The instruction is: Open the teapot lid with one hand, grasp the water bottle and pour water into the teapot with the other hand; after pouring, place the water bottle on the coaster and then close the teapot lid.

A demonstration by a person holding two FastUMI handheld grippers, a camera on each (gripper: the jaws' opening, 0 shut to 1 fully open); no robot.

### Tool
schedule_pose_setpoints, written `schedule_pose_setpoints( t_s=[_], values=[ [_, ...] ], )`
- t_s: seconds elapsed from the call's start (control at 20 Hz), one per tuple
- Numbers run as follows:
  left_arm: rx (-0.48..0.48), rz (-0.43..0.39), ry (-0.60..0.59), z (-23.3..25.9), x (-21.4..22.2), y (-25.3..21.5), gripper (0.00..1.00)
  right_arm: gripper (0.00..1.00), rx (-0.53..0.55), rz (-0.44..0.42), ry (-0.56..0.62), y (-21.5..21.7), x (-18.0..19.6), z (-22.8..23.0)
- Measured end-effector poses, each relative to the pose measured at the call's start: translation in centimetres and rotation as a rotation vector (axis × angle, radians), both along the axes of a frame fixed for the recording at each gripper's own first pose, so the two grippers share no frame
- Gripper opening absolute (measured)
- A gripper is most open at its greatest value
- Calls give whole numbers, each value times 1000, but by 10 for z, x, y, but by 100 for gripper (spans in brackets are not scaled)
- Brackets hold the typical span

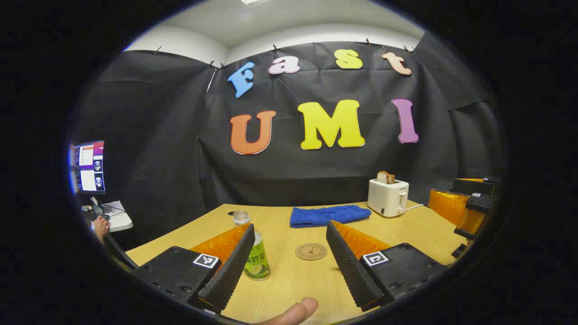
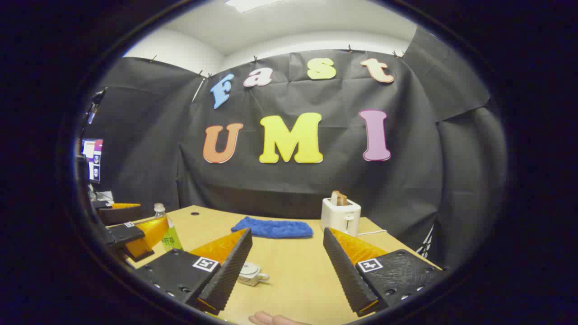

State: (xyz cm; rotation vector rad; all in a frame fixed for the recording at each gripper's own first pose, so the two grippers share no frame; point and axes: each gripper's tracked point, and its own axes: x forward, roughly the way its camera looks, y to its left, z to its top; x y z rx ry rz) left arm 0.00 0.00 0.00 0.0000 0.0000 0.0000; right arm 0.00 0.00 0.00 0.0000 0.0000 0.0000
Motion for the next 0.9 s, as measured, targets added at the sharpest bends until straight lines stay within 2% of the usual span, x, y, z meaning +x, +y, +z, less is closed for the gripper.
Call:
schedule_pose_setpoints(
  t_s=[0.1,0.15,0.25,0.4,0.9],
  values=[
    [17,-19,11,-7,1,9,99,93,-21,6,9,-2,1,-7],
    [19,-13,29,-9,2,14,99,95,-21,-18,18,-10,1,-8],
    [3,13,22,-7,2,29,99,95,0,-13,2,-12,0,-3],
    [-15,-23,43,-14,5,26,99,95,16,-41,-2,-21,0,-3],
    [-70,27,57,-24,20,57,99,95,-38,-25,-25,-11,2,-5]
  ],
)
